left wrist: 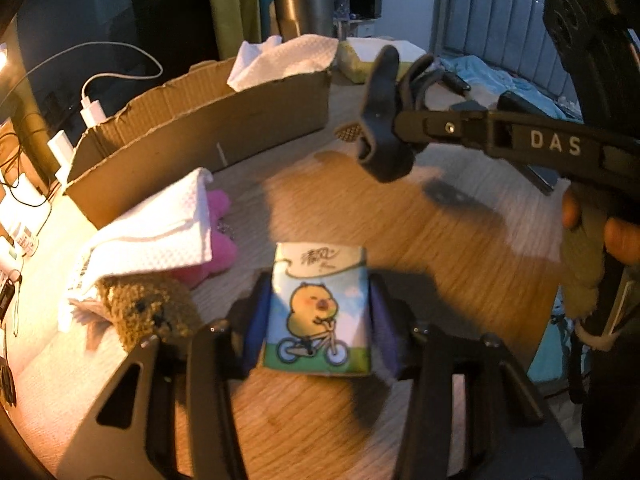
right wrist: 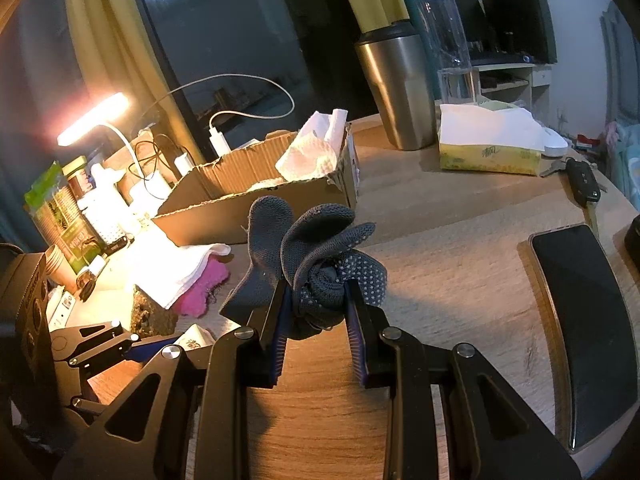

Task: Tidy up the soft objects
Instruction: 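Lift the glove with the right gripper while the left gripper grasps the cartoon tissue pack, then carry the glove over the cardboard box with the right gripper while the left carries the tissue pack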

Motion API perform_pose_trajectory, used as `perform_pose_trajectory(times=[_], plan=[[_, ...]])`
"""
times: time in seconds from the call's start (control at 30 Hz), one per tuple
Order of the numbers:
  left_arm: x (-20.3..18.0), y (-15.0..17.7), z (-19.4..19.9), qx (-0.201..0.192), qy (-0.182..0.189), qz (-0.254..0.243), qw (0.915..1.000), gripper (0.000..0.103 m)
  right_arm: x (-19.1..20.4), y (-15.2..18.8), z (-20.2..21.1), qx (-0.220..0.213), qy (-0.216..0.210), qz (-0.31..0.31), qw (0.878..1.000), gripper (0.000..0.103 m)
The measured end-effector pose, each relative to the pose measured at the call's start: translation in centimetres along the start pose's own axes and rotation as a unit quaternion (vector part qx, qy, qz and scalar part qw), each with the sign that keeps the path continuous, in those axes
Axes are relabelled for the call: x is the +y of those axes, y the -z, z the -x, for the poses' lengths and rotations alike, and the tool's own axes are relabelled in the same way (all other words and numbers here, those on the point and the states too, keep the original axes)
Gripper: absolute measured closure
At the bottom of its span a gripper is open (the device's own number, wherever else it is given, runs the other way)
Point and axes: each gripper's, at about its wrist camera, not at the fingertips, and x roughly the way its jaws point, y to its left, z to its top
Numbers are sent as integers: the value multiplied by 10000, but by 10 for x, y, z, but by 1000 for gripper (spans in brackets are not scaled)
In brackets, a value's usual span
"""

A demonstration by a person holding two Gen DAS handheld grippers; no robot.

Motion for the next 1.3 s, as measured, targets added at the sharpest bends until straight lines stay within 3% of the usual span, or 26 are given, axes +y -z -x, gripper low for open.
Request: perform_pose_trajectory(times=[0.7, 1.3], plan=[[47, -25, 51, -741, 72, 670, 9950, 56, 16, -12, 5, -110, -58, 227, 9997, 75], [109, -52, 77, -1345, -77, 1080, 9850, 55, 44, -50, -9, -232, -84, 547, 9982, 75]])
